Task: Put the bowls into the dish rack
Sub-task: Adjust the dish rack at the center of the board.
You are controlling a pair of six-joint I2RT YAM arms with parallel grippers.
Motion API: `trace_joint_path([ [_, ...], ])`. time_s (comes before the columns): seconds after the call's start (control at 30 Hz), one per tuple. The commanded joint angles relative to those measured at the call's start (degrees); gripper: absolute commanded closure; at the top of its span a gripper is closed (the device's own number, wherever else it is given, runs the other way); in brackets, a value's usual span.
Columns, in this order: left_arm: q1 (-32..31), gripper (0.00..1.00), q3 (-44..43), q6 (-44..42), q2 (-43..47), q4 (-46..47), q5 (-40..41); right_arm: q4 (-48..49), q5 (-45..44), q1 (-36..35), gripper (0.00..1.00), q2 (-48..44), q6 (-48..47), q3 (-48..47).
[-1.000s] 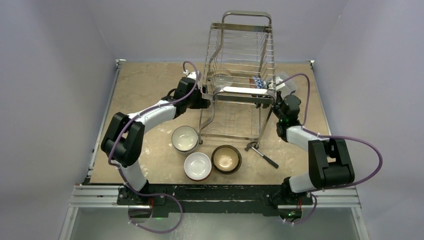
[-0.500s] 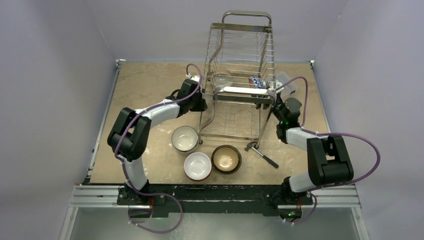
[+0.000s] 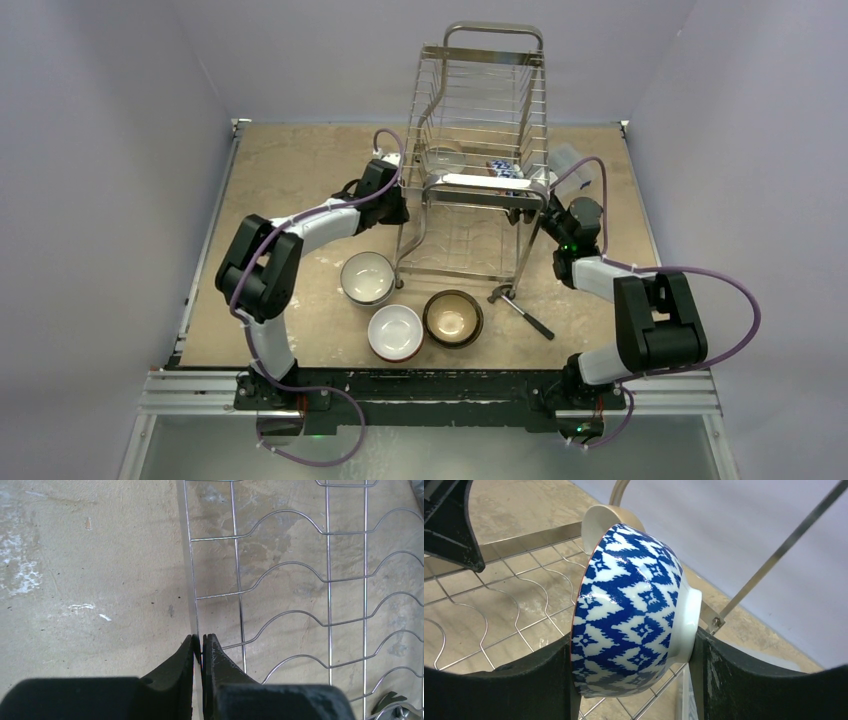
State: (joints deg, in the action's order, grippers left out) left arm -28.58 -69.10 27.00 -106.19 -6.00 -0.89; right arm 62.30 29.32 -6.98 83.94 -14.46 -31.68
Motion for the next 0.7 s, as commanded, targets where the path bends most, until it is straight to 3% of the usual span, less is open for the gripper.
trace_joint_path([
  [0.0, 0.2, 1.0, 0.0, -3.7, 4.0, -4.4, -2.3, 3.5, 5.4, -0.1, 1.0, -2.9, -4.3, -1.8],
  [0.23, 0.4, 0.99, 1.8, -4.2, 6.8, -3.3, -2.3, 3.4, 9.7, -0.1, 1.0, -1.9, -7.3, -1.5],
  [0.5, 2.2, 0.46, -3.9, -3.3, 8.8, -2.5, 0.8, -4.6, 10.5, -0.2, 1.0, 1.0, -12.8, -6.9],
  [0.67, 3.5, 0.29, 0.1, -3.2, 11.9, 3.1, 0.8, -8.3, 10.4, 0.0, 1.0, 4.7, -16.7, -10.5],
])
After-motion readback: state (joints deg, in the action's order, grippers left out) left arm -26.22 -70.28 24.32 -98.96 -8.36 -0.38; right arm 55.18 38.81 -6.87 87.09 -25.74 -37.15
